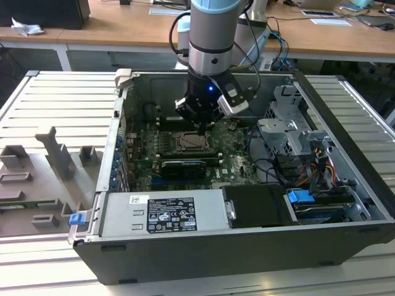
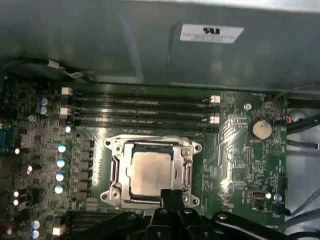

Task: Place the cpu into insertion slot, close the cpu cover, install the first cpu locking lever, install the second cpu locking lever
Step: 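Install the second cpu locking lever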

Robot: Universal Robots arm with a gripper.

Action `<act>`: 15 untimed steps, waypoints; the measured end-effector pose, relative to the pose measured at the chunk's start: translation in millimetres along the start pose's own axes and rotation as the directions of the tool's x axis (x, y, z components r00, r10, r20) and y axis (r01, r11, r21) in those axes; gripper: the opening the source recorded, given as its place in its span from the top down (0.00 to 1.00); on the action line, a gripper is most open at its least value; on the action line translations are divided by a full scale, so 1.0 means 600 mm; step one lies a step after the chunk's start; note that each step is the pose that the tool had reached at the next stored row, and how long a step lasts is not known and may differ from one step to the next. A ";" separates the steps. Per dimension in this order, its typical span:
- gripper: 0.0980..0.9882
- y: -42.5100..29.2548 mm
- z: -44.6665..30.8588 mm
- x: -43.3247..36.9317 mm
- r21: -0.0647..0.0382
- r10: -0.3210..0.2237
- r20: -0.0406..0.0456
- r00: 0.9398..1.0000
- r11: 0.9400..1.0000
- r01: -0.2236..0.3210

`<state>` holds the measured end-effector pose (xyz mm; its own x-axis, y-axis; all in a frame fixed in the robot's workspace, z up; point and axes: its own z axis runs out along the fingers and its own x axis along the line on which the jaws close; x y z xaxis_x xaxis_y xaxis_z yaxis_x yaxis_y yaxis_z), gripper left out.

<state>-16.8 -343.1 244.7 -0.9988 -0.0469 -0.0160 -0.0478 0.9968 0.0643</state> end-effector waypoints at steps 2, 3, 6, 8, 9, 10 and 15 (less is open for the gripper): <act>0.99 -0.004 0.000 0.000 -0.001 0.000 -0.008 1.000 1.000 0.000; 0.99 -0.006 0.000 0.000 -0.002 0.001 -0.012 1.000 1.000 -0.001; 0.99 -0.013 -0.001 0.000 -0.002 0.001 -0.012 1.000 1.000 -0.001; 0.99 -0.018 -0.001 0.001 -0.002 0.001 -0.012 1.000 1.000 -0.001; 0.99 -0.022 -0.001 0.001 -0.002 0.001 -0.012 1.000 1.000 -0.001; 0.99 -0.028 -0.001 0.001 -0.002 0.001 -0.012 1.000 1.000 -0.001; 0.99 -0.048 0.000 0.008 -0.004 0.001 -0.012 1.000 1.000 -0.001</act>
<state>-20.1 -372.0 242.6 -0.9989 -0.0469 -0.0040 -0.0471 0.9965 0.0687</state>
